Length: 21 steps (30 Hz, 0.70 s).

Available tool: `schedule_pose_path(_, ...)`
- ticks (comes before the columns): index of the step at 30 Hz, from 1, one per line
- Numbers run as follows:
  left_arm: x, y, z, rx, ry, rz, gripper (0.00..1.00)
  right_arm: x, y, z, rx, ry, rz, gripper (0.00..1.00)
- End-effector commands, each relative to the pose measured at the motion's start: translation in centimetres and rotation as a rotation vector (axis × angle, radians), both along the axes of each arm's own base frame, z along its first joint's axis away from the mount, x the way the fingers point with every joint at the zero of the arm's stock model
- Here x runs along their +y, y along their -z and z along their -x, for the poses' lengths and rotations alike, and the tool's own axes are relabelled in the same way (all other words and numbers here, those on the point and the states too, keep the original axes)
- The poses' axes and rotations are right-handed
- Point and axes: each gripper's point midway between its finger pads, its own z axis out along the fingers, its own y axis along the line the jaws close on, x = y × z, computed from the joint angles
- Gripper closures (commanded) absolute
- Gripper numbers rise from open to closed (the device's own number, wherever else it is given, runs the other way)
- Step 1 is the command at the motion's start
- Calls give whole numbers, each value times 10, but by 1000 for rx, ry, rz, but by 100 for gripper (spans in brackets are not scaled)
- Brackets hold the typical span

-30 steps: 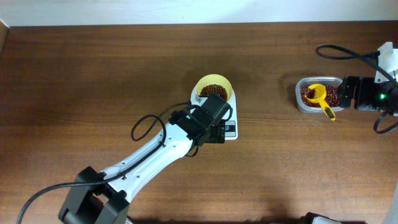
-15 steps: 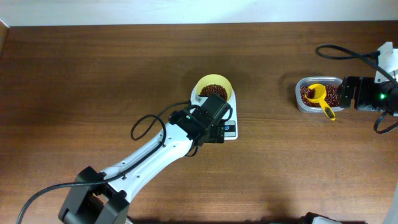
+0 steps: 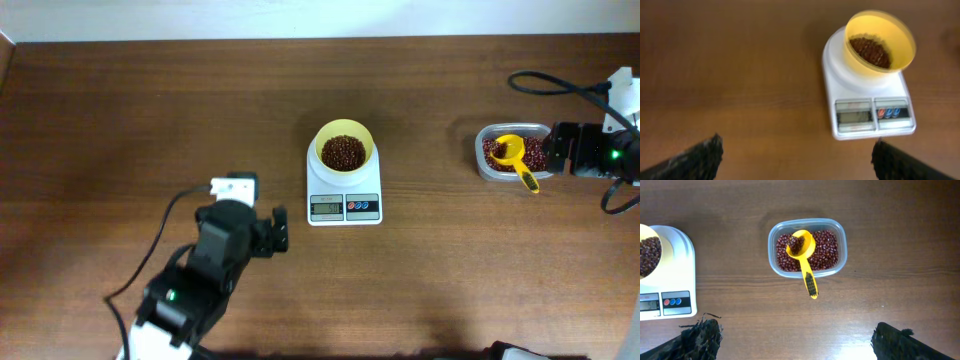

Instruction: Scoop item into bowl and weigh 50g on scale

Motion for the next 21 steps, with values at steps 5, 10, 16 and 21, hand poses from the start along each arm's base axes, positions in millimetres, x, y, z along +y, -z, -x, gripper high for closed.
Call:
schedule_pose_path(5,32,-19,-2,-390,110,-75,1,-1,-4,-1,-13,5,3,1)
schedule_pose_path(10,68,-41,11,-581,-18,-83,1,-1,-4,-1,-13,5,3,1)
schedule_pose_path(16,78,-41,19,-828,-61,-118,1,-1,-4,-1,-13,5,3,1)
schedule_pose_path(21,83,-27,23,-806,-68,-124,1,-1,-4,-1,-13,5,3,1)
